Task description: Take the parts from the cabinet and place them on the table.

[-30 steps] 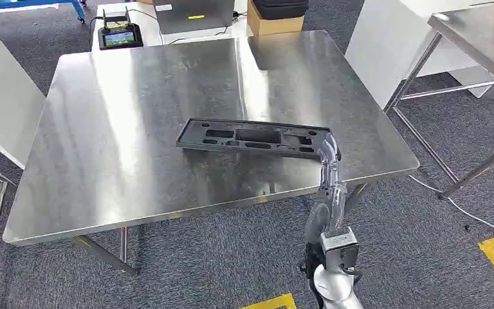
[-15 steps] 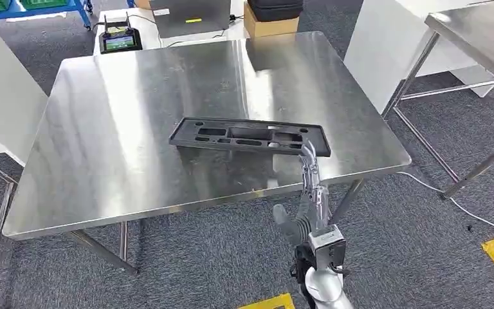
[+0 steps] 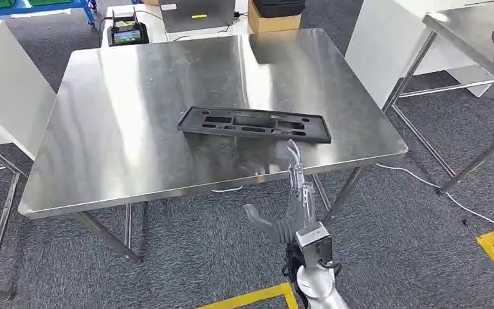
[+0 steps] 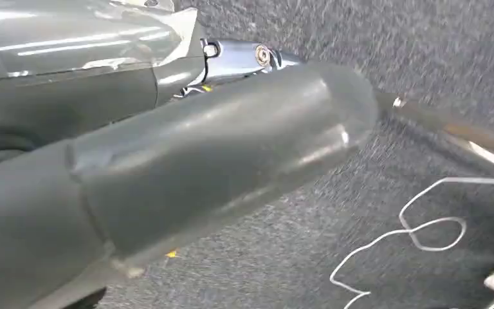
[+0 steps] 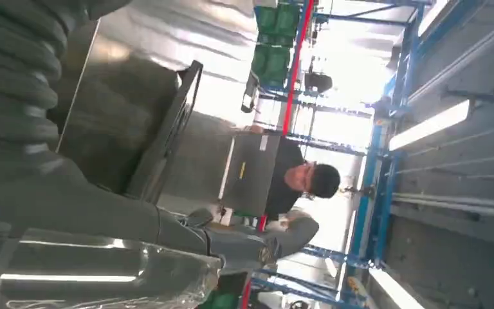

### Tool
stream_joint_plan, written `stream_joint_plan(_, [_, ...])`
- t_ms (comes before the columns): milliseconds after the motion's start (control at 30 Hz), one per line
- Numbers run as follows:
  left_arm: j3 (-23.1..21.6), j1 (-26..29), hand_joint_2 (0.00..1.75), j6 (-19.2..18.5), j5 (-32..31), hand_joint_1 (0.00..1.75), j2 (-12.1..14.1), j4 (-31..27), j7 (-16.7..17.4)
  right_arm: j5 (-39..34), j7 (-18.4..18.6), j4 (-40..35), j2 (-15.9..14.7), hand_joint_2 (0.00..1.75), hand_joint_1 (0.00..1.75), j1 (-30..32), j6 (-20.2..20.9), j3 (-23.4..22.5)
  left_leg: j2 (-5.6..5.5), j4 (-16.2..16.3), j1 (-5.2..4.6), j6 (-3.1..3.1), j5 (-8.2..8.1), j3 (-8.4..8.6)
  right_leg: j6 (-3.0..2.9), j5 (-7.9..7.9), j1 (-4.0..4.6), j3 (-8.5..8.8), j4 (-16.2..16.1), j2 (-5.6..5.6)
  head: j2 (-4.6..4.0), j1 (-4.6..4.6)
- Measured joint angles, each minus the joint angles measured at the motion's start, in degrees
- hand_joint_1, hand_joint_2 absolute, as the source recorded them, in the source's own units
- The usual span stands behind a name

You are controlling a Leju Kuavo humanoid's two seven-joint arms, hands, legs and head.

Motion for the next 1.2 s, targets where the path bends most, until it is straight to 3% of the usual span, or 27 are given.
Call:
stream_joint_plan(33, [0.22,-0.12,0.00,-0.16,0.00,0.00,-0.11,0.00,-0.04,0.02,-0.09,0.11,-0.04,1.75,0.00,-0.06,-0.07,0.00,0.24,-0.04,-0.24,0.44,0.65,-0.58,-0.47,-2.25,-0.19,-1.02,1.73,0.08,0.00,-0.11])
stream_joint_plan(100, [0.57,-0.14,0.00,-0.46,-0.22,0.00,-0.09,0.00,0.00,0.04,-0.17,0.30,-0.09,1.75,0.00,-0.05,-0.44,0.00,0.29,0.03,-0.57,1.21,1.74,-2.15,-1.73,-8.49,-0.15,-3.83,9.87,0.15,0.00,0.22])
stream_joint_plan(133, [0.59,-0.12,0.00,-0.61,-0.50,0.00,-0.09,0.00,0.09,0.04,-0.17,0.42,-0.11,1.75,0.00,0.03,-0.66,-0.02,0.32,0.10,-0.76,1.36,2.38,-3.07,-1.82,-10.99,-0.14,-5.27,14.86,0.21,0.00,0.20])
stream_joint_plan(167, [0.61,-0.12,0.00,-0.72,-0.59,0.00,-0.09,0.00,0.20,0.02,-0.17,0.48,-0.15,1.75,0.00,0.19,-0.77,-0.02,0.33,0.17,-0.93,1.40,2.96,-3.96,-1.54,-12.11,-0.14,-5.84,18.24,0.22,0.00,0.20])
stream_joint_plan(233, [0.64,-0.13,0.00,-0.77,-0.72,0.00,-0.11,0.00,0.28,0.04,-0.17,0.57,-0.22,1.75,0.00,0.48,-0.83,-0.04,0.32,0.24,-1.29,1.41,4.14,-5.48,-0.50,-10.65,-0.02,-3.10,17.39,0.23,0.00,0.22])
stream_joint_plan(267, [0.66,-0.12,0.00,-0.77,-0.81,0.00,-0.11,0.00,0.28,0.04,-0.17,0.57,-0.22,1.75,0.00,0.49,-0.83,-0.04,0.31,0.32,-1.47,1.34,4.76,-6.26,-0.08,-8.84,0.05,0.30,12.98,0.23,0.00,0.20])
stream_joint_plan(300, [0.66,-0.13,0.00,-0.77,-0.83,0.00,-0.11,0.00,0.28,0.04,-0.17,0.57,-0.22,1.75,0.00,0.48,-0.85,-0.04,0.24,0.47,-1.56,1.22,5.23,-6.84,-0.10,-7.75,0.11,4.09,7.52,0.23,0.00,0.20])
stream_joint_plan(333, [0.66,-0.15,0.00,-0.77,-0.83,0.00,-0.11,0.00,0.28,0.04,-0.17,0.57,-0.22,1.75,0.00,0.45,-0.85,-0.02,0.24,0.69,-1.59,1.03,5.66,-7.24,-0.67,-8.31,0.23,7.93,1.71,0.22,0.00,0.20])
stream_joint_plan(367, [0.66,-0.14,0.00,-0.79,-0.87,0.00,-0.11,0.00,0.28,0.06,-0.17,0.57,-0.20,1.75,0.00,0.43,-0.87,-0.02,0.22,0.84,-1.84,0.66,6.11,-7.67,-1.22,-9.19,0.87,9.85,-1.69,0.22,0.00,0.20])
stream_joint_plan(467, [0.88,-0.09,0.00,-0.90,-1.25,0.00,-0.22,0.00,0.61,0.28,0.00,0.57,-0.18,1.75,0.00,0.66,-1.46,-0.11,0.28,0.27,-1.57,-0.22,7.53,-7.60,-2.03,-8.08,1.25,8.30,-1.22,0.30,0.00,0.21])
stream_joint_plan(500, [1.11,-0.05,0.00,-0.94,-1.33,0.00,-0.15,0.00,0.66,0.61,0.02,0.57,-0.13,1.75,0.00,0.77,-1.46,-0.11,0.14,0.29,-1.73,-0.56,7.85,-7.96,-2.65,-7.28,0.02,7.93,-1.67,0.21,0.00,0.26])
stream_joint_plan(533, [1.34,0.00,0.00,-1.01,-1.46,0.00,-0.06,0.00,0.70,0.99,0.04,0.57,-0.02,1.75,0.00,0.73,-1.46,-0.07,-0.12,1.32,-1.44,-0.88,5.67,-8.81,-3.23,-6.62,-0.17,7.45,-1.65,-0.03,0.00,0.17])
stream_joint_plan(567, [1.49,0.07,0.00,-1.03,-1.68,0.00,-0.13,0.02,0.81,1.23,0.18,0.57,0.22,1.75,0.00,0.85,-1.44,-0.04,-0.14,4.13,-1.14,-1.29,1.55,-9.64,-4.19,-5.89,-0.23,6.72,-1.64,-0.06,0.00,0.06])
stream_joint_plan(633, [1.99,0.06,0.00,-1.03,-1.75,0.00,-0.15,0.00,1.03,2.19,0.70,0.68,0.37,1.75,0.00,0.82,-1.33,-0.02,-0.10,13.15,-0.48,-2.31,-5.30,-11.74,-4.05,-4.47,-0.20,5.45,-1.55,-0.06,0.00,0.02])
stream_joint_plan(667, [2.14,0.05,0.00,-1.03,-1.77,0.00,-0.15,0.02,1.16,2.62,1.21,1.01,0.35,1.75,0.00,0.73,-1.22,-0.02,-0.10,16.96,-0.17,-2.72,-6.47,-12.31,-3.85,-3.88,-0.20,4.66,-1.49,-0.11,0.00,0.02])
stream_joint_plan(733, [2.49,0.06,0.00,-1.03,-1.77,0.00,-0.13,0.02,1.79,3.63,2.58,2.52,0.35,1.75,0.00,0.34,-0.98,0.04,-0.07,18.32,0.54,-3.32,-4.28,-10.62,-3.34,-2.82,-0.40,3.11,-1.27,-0.18,0.00,0.00])
stream_joint_plan(767, [2.69,0.04,0.00,-1.01,-1.77,0.00,-0.13,0.00,2.10,2.97,3.66,3.70,0.37,1.75,0.00,-0.05,0.16,0.07,-0.07,15.47,0.83,-3.61,-2.25,-8.09,-2.92,-2.40,-0.63,2.39,-1.01,-0.17,0.00,0.00])
stream_joint_plan(800, [3.02,-0.01,0.00,-0.85,-1.95,0.00,-0.13,0.02,2.54,0.95,5.21,5.84,0.53,1.75,0.00,-0.73,2.26,0.11,-0.06,10.34,1.12,-3.91,-0.50,-4.12,-2.54,-2.07,-0.88,1.61,-0.60,-0.15,0.00,0.00])
stream_joint_plan(833, [3.24,-0.15,0.00,-0.42,-2.27,0.00,-0.15,0.02,3.03,-0.33,6.53,8.70,0.87,1.75,0.00,-1.66,3.52,0.11,-0.10,4.72,1.47,-4.17,-0.60,-0.08,-2.10,-1.78,-0.93,1.03,-0.04,-0.08,0.00,0.00])
stream_joint_plan(867, [3.39,-0.38,0.00,0.13,-2.47,0.00,-0.41,0.04,3.72,-0.26,7.96,12.19,1.36,1.75,0.00,-2.85,2.95,0.11,-0.35,0.70,0.84,-4.16,-2.64,2.26,-1.55,-1.41,-0.58,0.35,0.31,0.04,0.00,-0.09])
stream_joint_plan(967, [3.83,-0.51,0.00,1.57,-3.24,0.00,-0.50,0.15,4.74,-0.75,7.37,26.13,3.19,1.75,0.00,-6.66,-0.46,0.11,-0.48,0.96,0.27,-2.65,-2.08,1.14,0.18,0.07,-0.58,0.25,-0.15,-0.03,0.00,0.17])
stream_joint_plan(1000, [3.91,-0.47,0.00,1.64,-3.63,0.00,-0.70,0.20,5.23,-1.75,8.60,29.87,3.52,1.75,0.00,-7.59,-0.66,0.04,-0.42,0.57,-0.01,-1.73,-1.37,0.68,0.95,0.62,-0.22,-0.03,-0.41,0.03,0.00,0.17])
stream_joint_plan(1033, [3.94,-0.52,0.00,1.77,-4.20,0.00,-0.83,0.33,5.84,-3.46,11.20,34.36,3.72,1.75,0.00,-9.04,-0.66,-0.31,0.04,0.15,0.39,-0.62,-0.54,0.35,0.74,-0.49,-0.62,-0.42,0.42,-0.04,0.00,0.22])
stream_joint_plan(1067, [3.94,-0.64,0.00,2.27,-5.02,0.00,-0.94,0.57,6.68,-4.73,15.25,40.07,4.04,1.75,0.00,-10.44,-1.71,-1.15,-0.03,0.11,0.11,0.11,0.09,-0.45,-0.04,-3.28,-0.48,-1.96,2.61,0.06,0.00,0.19])
stream_joint_plan(1133, [3.74,-0.78,0.00,3.21,-6.86,0.00,-1.27,0.76,7.69,-2.11,20.82,48.96,4.70,1.75,0.00,-11.49,-8.05,-1.46,-0.12,0.15,-0.22,0.73,1.47,-2.27,-0.95,-9.68,-0.55,-4.59,11.76,0.14,0.00,0.46])
stream_joint_plan(1167, [3.59,-0.77,0.00,3.71,-7.80,0.00,-1.40,1.00,8.04,-0.86,22.11,52.37,4.83,1.75,0.00,-11.50,-9.57,-1.36,-0.16,0.22,-0.38,0.83,2.13,-3.19,-0.90,-11.55,-0.52,-5.66,16.15,0.20,0.00,0.44])
stream_joint_plan(1200, [3.35,-0.75,0.00,4.17,-8.75,0.00,-1.57,1.29,8.59,0.24,23.57,55.68,5.18,1.75,0.00,-11.46,-9.75,-1.18,-0.11,0.27,-0.60,0.86,2.84,-4.02,-0.44,-11.79,-0.34,-5.89,19.11,0.26,0.00,0.46])
